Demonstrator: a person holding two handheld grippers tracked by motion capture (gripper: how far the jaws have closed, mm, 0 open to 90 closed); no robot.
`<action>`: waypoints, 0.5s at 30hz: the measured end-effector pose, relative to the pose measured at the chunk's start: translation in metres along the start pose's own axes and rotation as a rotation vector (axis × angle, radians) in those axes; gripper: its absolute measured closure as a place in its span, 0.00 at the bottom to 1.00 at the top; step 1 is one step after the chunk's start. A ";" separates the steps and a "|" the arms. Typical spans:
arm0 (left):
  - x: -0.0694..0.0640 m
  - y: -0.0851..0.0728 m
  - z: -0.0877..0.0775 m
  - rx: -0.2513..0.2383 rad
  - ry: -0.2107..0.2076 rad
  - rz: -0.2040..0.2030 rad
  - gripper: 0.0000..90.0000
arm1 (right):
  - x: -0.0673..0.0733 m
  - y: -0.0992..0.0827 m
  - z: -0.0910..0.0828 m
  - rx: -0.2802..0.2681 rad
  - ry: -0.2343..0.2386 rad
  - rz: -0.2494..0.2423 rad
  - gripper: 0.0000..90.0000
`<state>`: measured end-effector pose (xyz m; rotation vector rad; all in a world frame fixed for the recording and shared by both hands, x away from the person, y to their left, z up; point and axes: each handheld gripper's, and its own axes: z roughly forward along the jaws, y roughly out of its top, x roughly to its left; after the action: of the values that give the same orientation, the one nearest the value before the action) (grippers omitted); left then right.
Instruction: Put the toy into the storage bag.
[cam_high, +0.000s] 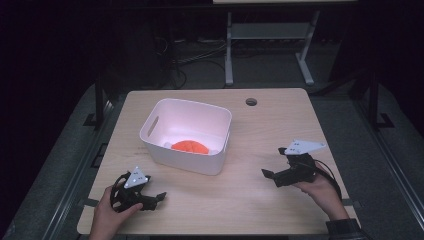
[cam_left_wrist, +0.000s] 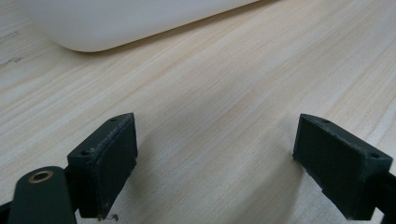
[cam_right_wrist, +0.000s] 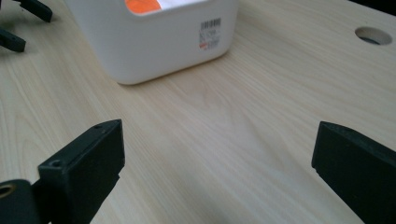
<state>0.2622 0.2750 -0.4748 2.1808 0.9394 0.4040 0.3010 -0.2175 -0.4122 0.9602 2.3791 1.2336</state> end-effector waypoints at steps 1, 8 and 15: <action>0.000 0.000 0.000 -0.001 0.000 0.000 0.14 | -0.001 -0.003 -0.001 -0.001 -0.002 0.005 0.02; 0.000 0.000 0.000 0.000 0.000 0.000 0.14 | -0.007 -0.024 -0.006 0.016 -0.025 0.052 0.02; 0.000 0.000 0.000 0.000 0.000 0.000 0.14 | -0.007 -0.040 -0.011 0.025 -0.050 0.081 0.02</action>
<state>0.2622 0.2750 -0.4748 2.1806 0.9394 0.4041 0.2833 -0.2459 -0.4386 1.0925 2.3433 1.1957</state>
